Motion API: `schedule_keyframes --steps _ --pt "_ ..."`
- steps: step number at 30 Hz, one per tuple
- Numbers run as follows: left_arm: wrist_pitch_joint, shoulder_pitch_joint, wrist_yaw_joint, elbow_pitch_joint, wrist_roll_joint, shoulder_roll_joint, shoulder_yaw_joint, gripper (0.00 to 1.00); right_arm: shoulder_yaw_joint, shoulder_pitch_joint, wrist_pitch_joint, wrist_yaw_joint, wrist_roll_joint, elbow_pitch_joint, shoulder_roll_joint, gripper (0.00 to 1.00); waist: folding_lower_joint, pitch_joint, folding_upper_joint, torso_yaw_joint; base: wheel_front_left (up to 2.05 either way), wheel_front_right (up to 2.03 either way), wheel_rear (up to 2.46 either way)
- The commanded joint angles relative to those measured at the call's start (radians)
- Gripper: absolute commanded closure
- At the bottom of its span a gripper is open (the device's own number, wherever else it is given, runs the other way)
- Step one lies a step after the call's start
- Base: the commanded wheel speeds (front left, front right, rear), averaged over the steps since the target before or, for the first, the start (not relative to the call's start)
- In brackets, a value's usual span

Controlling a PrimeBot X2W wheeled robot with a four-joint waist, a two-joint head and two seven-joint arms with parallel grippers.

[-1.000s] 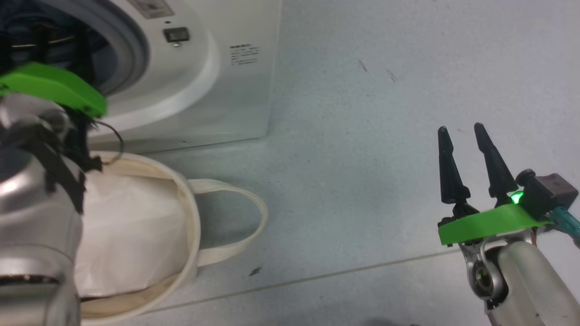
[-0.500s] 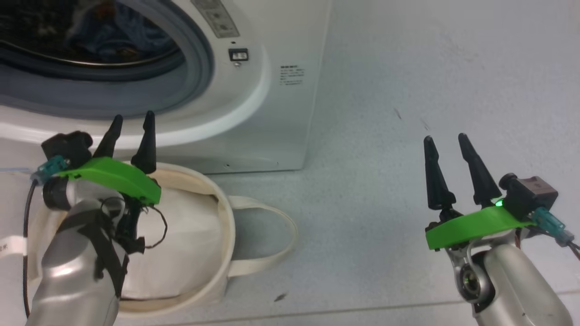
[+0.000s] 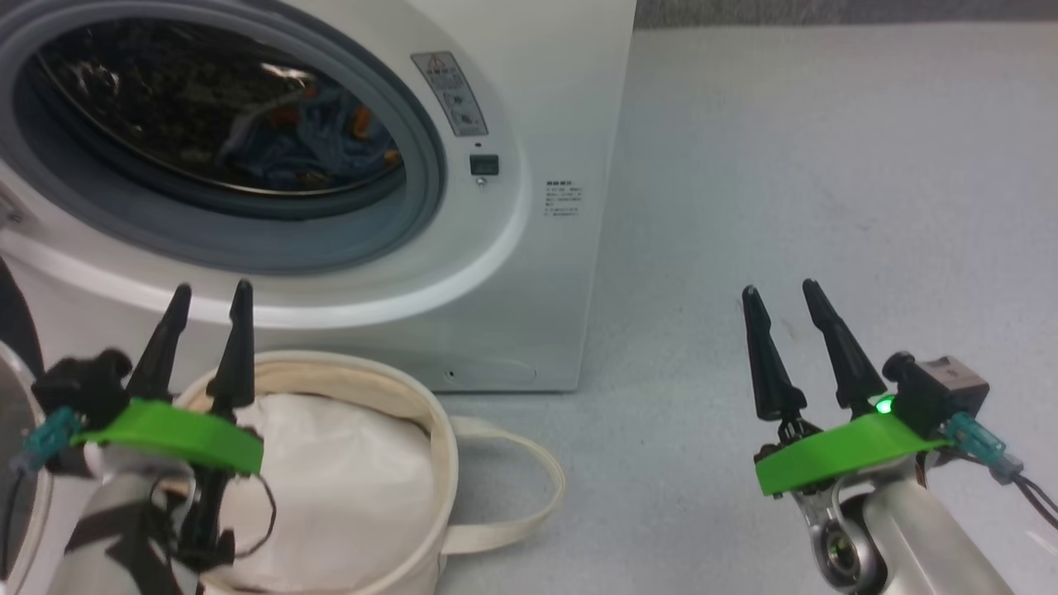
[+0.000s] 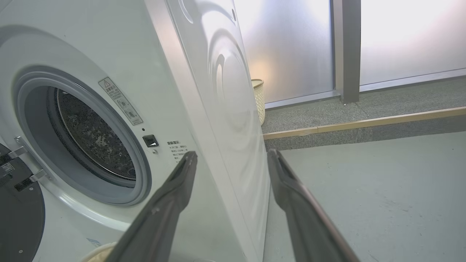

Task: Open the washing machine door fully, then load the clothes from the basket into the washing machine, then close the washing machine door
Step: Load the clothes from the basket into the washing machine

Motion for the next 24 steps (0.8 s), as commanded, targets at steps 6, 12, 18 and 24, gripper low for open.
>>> schedule_keyframes --steps 6,12,18,24 --pt "-0.012 0.095 -0.006 -0.112 0.066 0.047 0.039 0.0 0.007 0.029 -0.005 0.001 -0.005 -0.039 -0.003 0.0 0.0002 -0.078 -0.0001 0.015 0.0 0.0 0.0" --pt "-0.012 0.16 -0.006 -0.165 0.073 0.033 0.061 0.0 -0.003 0.044 -0.005 0.001 -0.006 -0.038 -0.008 0.0 0.0002 -0.102 -0.0001 0.022 0.0 0.0 0.0" --pt "-0.012 0.174 -0.006 -0.17 0.069 0.025 0.064 0.0 -0.007 0.046 -0.005 0.001 -0.013 -0.027 -0.009 0.0 0.0002 -0.106 -0.0001 0.031 0.0 0.0 0.0" --pt "-0.012 0.169 -0.006 -0.175 0.065 0.027 0.054 0.0 -0.008 0.04 -0.005 0.001 -0.015 -0.022 -0.006 0.0 0.0002 -0.102 -0.0001 0.029 0.0 0.0 0.0"
